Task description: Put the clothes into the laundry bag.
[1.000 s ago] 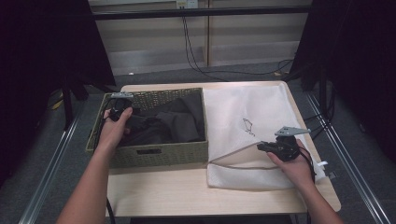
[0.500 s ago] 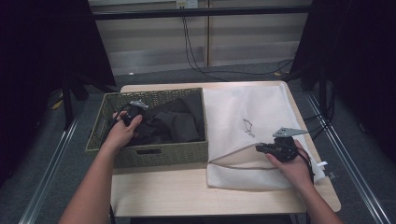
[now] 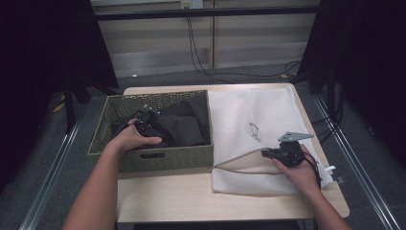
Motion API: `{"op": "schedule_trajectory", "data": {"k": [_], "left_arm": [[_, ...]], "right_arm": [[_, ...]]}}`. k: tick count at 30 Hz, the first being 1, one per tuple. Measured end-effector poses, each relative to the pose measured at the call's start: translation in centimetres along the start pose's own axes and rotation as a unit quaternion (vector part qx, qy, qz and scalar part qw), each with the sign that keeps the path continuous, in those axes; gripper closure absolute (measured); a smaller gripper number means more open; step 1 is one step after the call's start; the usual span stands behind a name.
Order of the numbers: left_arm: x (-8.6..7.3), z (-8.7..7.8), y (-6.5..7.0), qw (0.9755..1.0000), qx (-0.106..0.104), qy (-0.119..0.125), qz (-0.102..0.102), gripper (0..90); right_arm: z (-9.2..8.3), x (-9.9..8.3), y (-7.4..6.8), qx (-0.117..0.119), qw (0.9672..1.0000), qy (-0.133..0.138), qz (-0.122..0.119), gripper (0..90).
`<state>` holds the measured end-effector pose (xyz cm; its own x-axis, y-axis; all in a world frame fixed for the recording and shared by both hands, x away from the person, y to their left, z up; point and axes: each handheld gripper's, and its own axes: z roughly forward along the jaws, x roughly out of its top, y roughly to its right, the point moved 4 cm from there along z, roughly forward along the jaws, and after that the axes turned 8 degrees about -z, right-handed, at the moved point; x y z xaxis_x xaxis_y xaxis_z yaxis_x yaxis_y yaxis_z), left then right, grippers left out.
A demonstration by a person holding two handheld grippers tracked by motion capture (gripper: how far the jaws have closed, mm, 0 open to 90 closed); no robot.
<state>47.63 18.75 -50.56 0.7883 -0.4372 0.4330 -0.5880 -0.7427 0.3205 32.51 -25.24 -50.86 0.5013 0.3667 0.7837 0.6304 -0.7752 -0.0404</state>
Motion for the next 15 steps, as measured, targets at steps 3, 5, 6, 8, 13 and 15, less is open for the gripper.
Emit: {"op": "schedule_trajectory", "data": {"k": [3,5,6,8,13,15], "left_arm": [[-0.1,0.0,-0.6,0.9999,0.004,-0.004,-0.015,0.0],[-0.1,0.2,-0.4,0.9999,0.013,0.000,-0.004,0.7],[-0.2,0.2,-0.3,0.9998,0.021,-0.007,0.005,1.1],[-0.2,0.5,0.0,0.9995,0.029,-0.007,0.011,1.3],[-0.4,1.0,0.2,0.9981,0.053,-0.007,0.029,8.1],[-0.4,0.7,0.3,0.9976,0.064,-0.007,0.024,13.5]], "right_arm": [[0.1,0.0,0.0,0.001,1.0000,-0.003,0.000,84.7],[0.1,0.0,0.0,0.001,1.0000,-0.003,0.000,84.7],[0.1,0.0,-0.1,0.001,1.0000,-0.003,-0.001,84.7],[0.1,0.0,-0.1,0.001,1.0000,-0.003,0.000,84.6],[0.3,0.0,-0.1,0.003,1.0000,-0.006,-0.002,84.5],[0.3,0.0,-0.1,0.004,1.0000,-0.006,-0.003,84.5]]}}
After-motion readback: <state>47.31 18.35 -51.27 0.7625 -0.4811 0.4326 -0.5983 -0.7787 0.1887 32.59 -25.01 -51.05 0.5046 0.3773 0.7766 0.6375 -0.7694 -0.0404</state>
